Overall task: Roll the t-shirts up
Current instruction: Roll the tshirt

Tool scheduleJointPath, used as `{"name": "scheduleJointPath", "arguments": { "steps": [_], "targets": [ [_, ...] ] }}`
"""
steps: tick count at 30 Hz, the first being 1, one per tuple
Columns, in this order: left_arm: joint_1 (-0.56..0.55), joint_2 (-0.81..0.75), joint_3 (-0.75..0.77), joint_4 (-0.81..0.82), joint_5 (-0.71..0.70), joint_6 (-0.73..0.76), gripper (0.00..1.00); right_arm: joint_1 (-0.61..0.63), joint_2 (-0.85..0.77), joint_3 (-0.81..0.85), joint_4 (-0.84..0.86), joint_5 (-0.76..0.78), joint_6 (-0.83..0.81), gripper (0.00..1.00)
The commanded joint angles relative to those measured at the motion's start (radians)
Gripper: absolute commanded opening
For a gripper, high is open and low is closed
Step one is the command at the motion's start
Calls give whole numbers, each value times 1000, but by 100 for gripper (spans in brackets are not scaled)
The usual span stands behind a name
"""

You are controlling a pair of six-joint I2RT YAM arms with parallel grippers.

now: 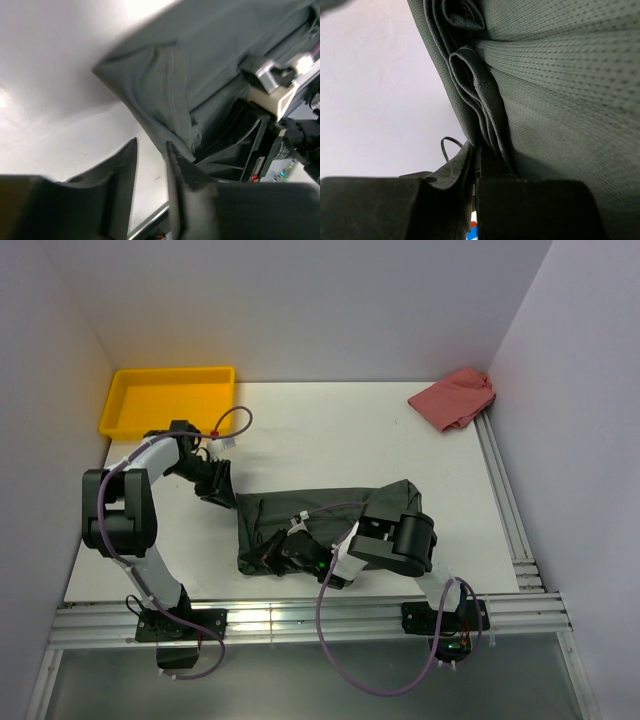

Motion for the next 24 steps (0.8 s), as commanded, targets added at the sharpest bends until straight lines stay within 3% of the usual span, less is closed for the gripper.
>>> {"name": "scheduleJointPath", "arguments": {
  "steps": [1, 7, 24],
  "targets": [
    [10, -4, -45, 29, 43, 20, 30, -5, 22, -4, 49, 11, 26, 0],
    [12, 28, -84, 81, 31, 2, 13, -5, 20, -4, 38, 9, 24, 0],
    [-3, 82, -66, 144, 10, -59, 17, -4, -32, 25, -114, 18, -42, 0]
  ]
}}
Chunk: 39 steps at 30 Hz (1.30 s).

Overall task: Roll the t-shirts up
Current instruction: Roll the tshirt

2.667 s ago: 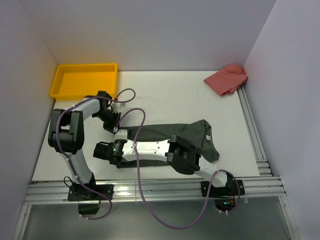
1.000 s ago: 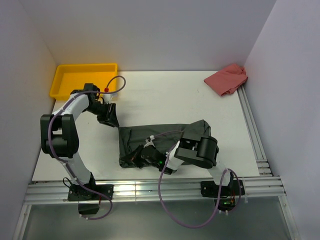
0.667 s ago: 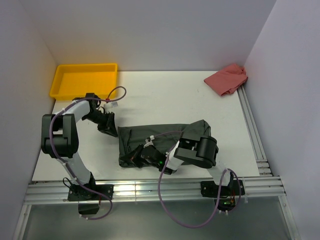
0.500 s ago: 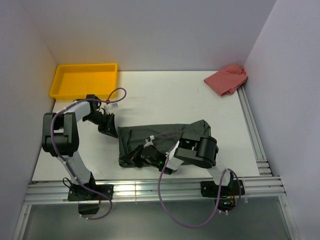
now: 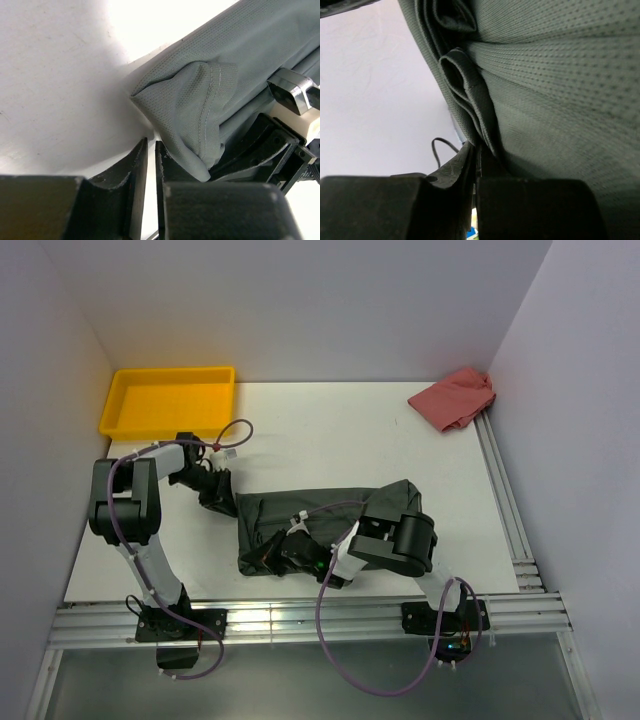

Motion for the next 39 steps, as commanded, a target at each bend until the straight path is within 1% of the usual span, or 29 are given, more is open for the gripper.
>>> {"name": "scheduleJointPath", "arguments": {
  "steps": [1, 4, 11, 18, 26, 35, 38, 39],
  "targets": [
    [-14, -30, 29, 12, 9, -15, 18, -4, -38, 24, -95, 17, -20, 0],
    [-31, -35, 34, 7, 3, -18, 20, -2, -44, 35, -125, 23, -32, 0],
    [-62, -68, 40, 4, -3, -32, 20, 1, -63, 47, -170, 31, -48, 0],
    [-80, -95, 43, 1, -20, -41, 19, 4, -90, 75, -268, 52, -80, 0],
    [-106, -113, 46, 6, -31, -55, 19, 10, -113, 81, -323, 71, -94, 0],
    [-121, -142, 54, 3, -60, -59, 20, 16, -130, 81, -337, 91, -98, 0],
    [-121, -144, 57, -2, -57, -52, 24, 19, -133, 75, -334, 98, -98, 0],
    [-121, -145, 57, -2, -57, -49, 30, 21, -138, 75, -336, 103, -95, 0]
  ]
}}
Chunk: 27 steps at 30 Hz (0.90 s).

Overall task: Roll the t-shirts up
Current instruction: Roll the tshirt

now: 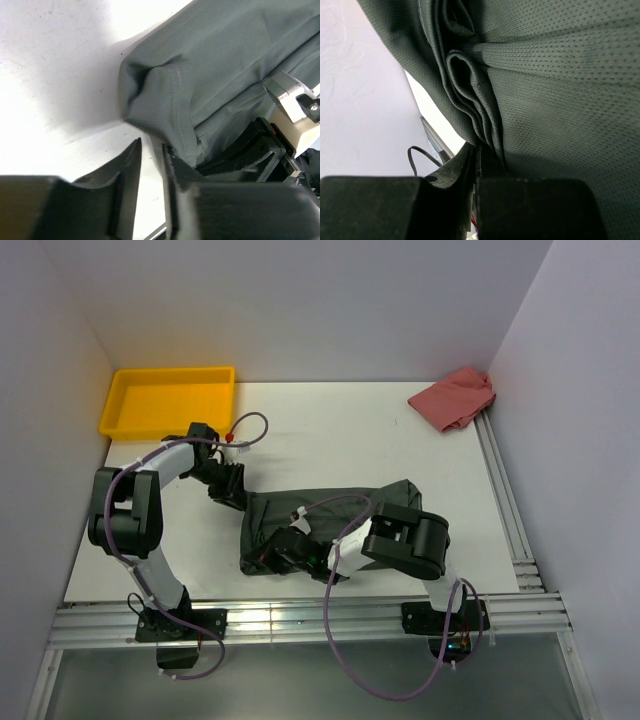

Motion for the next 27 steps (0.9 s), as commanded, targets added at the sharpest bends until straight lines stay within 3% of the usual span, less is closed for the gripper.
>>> {"name": "scheduleJointPath", "arguments": {
  "steps": [1, 4, 15, 27],
  "targets": [
    [-6, -48, 33, -3, -1, -5, 32, 7, -44, 9, -34, 52, -17, 0],
    [-5, -46, 31, -7, 4, 4, 40, 7, -41, -2, -15, 51, -4, 0],
    [15, -3, 14, -49, 116, 75, 53, 7, -27, -20, 21, 51, 14, 0],
    [113, 26, -27, -96, 200, 161, 50, 9, -20, -14, 24, 45, 18, 0]
  ]
}}
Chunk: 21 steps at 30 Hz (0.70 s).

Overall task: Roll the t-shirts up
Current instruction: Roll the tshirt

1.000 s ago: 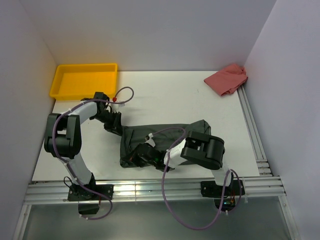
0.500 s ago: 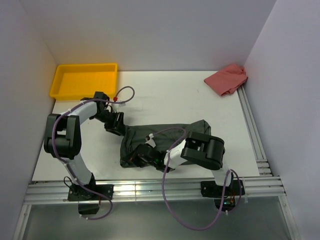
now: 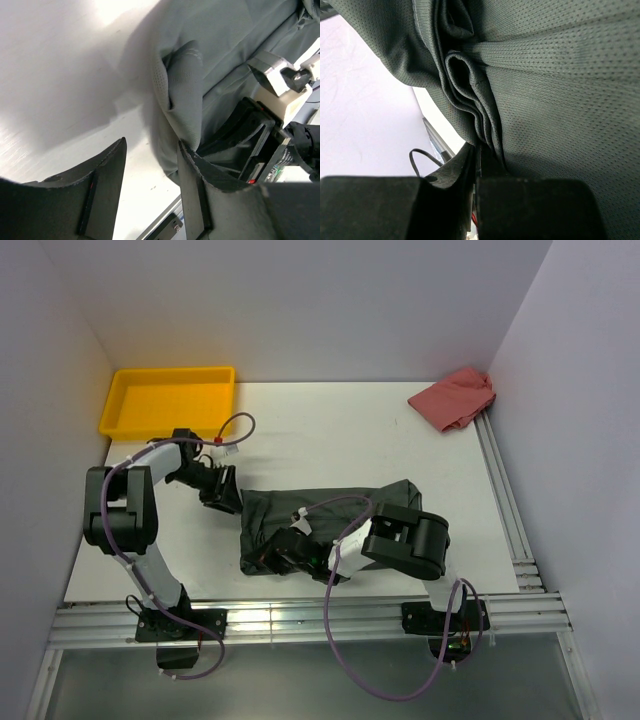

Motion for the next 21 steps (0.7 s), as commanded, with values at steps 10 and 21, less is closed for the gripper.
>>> {"name": "scheduleJointPath", "arguments": {
  "steps": [10, 21],
  "targets": [
    [20, 24, -33, -18, 85, 62, 46, 6, -17, 2, 1, 34, 2, 0],
    [-6, 34, 35, 54, -36, -87, 46, 23, -44, 85, -194, 77, -60, 0]
  ]
}}
